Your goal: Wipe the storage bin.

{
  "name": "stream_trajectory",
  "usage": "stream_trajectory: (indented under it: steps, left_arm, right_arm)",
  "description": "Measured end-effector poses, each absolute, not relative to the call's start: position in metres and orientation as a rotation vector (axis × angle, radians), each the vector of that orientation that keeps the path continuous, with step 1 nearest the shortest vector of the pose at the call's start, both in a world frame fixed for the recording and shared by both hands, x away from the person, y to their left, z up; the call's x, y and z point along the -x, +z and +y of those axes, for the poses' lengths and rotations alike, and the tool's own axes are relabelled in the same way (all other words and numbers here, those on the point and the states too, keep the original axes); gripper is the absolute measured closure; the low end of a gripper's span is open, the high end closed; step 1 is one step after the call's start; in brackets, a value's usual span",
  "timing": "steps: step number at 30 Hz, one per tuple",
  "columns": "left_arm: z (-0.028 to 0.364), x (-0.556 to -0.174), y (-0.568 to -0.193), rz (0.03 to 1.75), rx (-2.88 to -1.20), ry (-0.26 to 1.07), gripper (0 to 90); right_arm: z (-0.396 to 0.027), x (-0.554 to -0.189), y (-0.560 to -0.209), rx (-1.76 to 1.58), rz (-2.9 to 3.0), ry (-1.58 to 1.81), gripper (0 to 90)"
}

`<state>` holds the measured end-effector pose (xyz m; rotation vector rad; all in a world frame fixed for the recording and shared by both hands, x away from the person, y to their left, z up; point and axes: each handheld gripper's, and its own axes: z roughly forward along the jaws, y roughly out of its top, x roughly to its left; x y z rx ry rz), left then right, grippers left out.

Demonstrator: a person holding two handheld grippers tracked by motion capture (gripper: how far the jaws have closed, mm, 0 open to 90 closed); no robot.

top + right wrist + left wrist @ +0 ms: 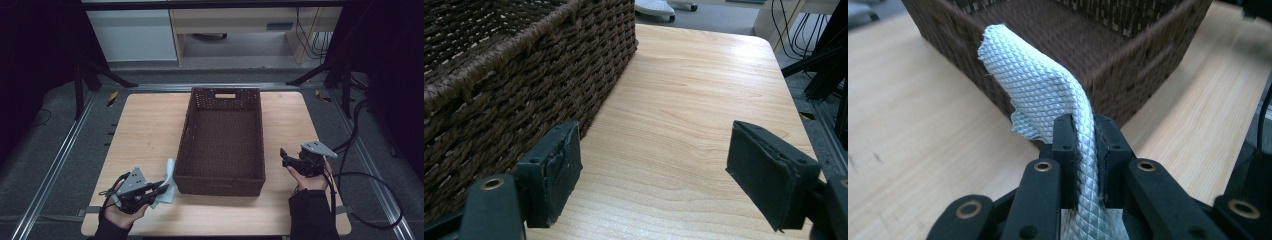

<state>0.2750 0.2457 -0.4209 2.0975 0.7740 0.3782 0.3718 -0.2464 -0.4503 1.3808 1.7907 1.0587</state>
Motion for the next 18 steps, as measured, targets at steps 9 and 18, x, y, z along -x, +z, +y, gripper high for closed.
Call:
stream_trajectory:
  steps: [9, 18]
  left_arm:
    - [0.234, -0.296, -0.467, 0.846, -2.302, 0.289, 80.6]
    - [0.239, -0.301, -0.462, 0.869, -2.269, 0.319, 80.6]
  right_arm:
    - [-0.244, -0.372, -0.451, -1.378, 1.809, 1.060, 22.0]
    - [-0.244, -0.372, -0.451, -1.391, 1.823, 1.067, 22.3]
